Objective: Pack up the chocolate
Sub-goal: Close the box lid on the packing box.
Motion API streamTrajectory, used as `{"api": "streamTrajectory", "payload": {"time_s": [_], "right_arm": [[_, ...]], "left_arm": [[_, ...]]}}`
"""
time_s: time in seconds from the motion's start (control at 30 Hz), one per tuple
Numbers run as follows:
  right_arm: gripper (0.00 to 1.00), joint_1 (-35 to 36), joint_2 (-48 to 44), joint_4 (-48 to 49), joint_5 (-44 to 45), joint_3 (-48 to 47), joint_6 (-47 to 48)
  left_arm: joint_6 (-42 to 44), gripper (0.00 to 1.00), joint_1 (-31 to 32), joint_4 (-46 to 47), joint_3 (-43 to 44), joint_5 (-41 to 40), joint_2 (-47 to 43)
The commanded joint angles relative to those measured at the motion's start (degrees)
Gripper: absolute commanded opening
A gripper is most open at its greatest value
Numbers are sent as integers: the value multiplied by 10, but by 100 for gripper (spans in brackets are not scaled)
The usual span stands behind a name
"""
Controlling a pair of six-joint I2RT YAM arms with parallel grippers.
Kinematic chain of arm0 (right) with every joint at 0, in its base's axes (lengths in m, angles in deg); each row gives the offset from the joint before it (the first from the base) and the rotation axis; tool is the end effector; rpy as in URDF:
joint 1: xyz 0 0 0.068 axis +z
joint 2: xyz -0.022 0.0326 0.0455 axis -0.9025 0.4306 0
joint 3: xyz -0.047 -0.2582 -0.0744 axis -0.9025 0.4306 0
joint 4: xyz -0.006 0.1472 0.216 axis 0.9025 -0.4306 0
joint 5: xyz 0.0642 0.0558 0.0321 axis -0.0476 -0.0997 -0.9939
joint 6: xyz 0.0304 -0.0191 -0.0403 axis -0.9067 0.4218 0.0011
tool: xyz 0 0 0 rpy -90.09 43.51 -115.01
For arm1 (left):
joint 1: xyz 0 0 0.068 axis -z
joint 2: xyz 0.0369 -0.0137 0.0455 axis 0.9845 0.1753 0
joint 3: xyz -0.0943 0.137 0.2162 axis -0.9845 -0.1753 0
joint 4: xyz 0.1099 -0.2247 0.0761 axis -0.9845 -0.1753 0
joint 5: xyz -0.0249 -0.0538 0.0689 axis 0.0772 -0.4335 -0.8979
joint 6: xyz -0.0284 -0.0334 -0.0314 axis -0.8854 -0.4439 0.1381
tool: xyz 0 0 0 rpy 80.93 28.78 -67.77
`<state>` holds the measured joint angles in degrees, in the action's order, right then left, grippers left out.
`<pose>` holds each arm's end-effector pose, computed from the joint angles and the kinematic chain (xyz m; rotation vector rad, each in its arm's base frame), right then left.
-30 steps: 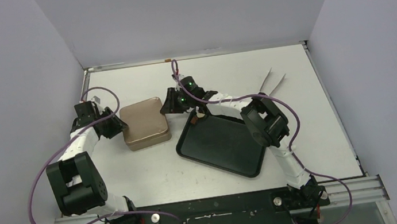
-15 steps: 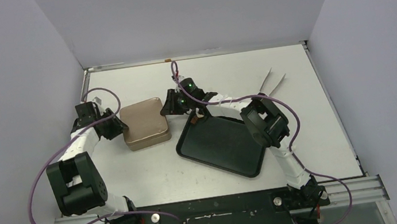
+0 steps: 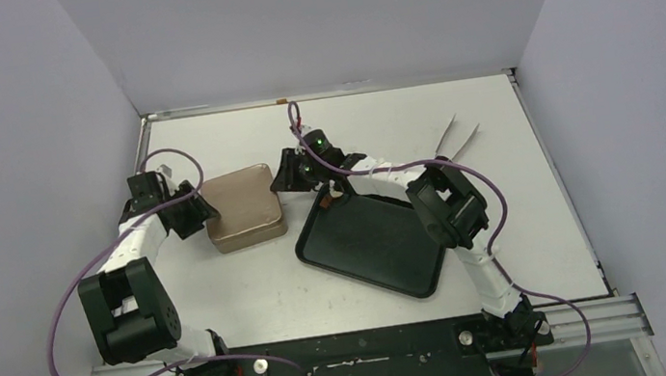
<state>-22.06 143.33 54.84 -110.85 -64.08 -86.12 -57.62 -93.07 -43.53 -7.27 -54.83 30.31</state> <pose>0.3656 0.3519 0.1819 -0.1794 2.3497 1.2465 0.2919 0.0577 0.2017 -0.6422 2.4410 -0.4320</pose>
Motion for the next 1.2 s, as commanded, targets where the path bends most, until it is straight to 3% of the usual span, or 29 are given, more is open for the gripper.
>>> {"api": "streamTrajectory", "payload": {"time_s": [0.0, 0.13, 0.37, 0.7, 0.77, 0.9, 1.07, 1.17], "right_arm": [[31, -2, -11, 8, -7, -21, 10], [32, -1, 7, -3, -13, -28, 16], [23, -3, -5, -17, 27, 15, 8], [23, 3, 6, -18, 24, 26, 6], [23, 4, 2, -17, 24, 41, 6], [23, 3, -10, 0, 23, 77, 2], [24, 3, -7, 0, 23, 92, 1], [24, 5, -6, 4, 20, 97, 0]], "left_arm": [[15, 51, 1, 2, 25, 1, -10], [20, 49, 8, 1, 18, 9, -3], [26, 45, 42, -18, 13, -6, -6], [24, 43, 41, -28, 8, -32, -1], [26, 46, 37, -28, 0, -21, -7], [23, 62, 11, -29, 1, -10, -16], [7, 63, -6, 4, 2, 16, -11], [3, 59, -5, 14, 2, 30, 0]]}}
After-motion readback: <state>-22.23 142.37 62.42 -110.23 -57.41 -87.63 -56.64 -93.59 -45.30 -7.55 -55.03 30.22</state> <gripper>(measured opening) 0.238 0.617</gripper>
